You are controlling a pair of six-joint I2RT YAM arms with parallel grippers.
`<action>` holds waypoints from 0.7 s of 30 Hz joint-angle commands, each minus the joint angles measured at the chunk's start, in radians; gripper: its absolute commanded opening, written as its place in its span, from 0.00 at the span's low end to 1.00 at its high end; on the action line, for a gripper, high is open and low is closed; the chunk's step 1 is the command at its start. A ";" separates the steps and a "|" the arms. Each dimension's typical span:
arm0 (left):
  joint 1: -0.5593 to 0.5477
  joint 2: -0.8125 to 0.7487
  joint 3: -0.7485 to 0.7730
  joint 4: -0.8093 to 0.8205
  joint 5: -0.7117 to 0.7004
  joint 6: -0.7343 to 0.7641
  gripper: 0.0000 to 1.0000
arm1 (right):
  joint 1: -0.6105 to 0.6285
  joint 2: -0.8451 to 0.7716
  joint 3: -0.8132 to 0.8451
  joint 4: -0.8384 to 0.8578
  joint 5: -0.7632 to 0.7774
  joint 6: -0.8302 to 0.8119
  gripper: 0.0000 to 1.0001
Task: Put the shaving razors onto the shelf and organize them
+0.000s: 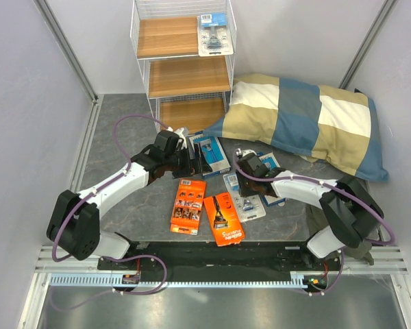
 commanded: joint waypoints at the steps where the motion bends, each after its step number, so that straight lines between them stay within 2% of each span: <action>1: -0.003 0.003 -0.003 0.032 0.001 -0.027 0.99 | 0.072 0.079 0.059 -0.102 0.189 -0.010 0.31; 6: -0.003 -0.007 -0.010 0.030 0.003 -0.028 0.98 | 0.103 0.129 0.082 -0.117 0.210 -0.002 0.25; 16: -0.003 -0.050 -0.003 0.021 0.012 -0.021 0.98 | 0.113 0.080 0.102 -0.145 0.218 -0.014 0.03; 21: -0.003 -0.081 0.010 0.010 -0.004 -0.017 0.98 | 0.113 0.011 0.135 -0.188 0.207 -0.028 0.00</action>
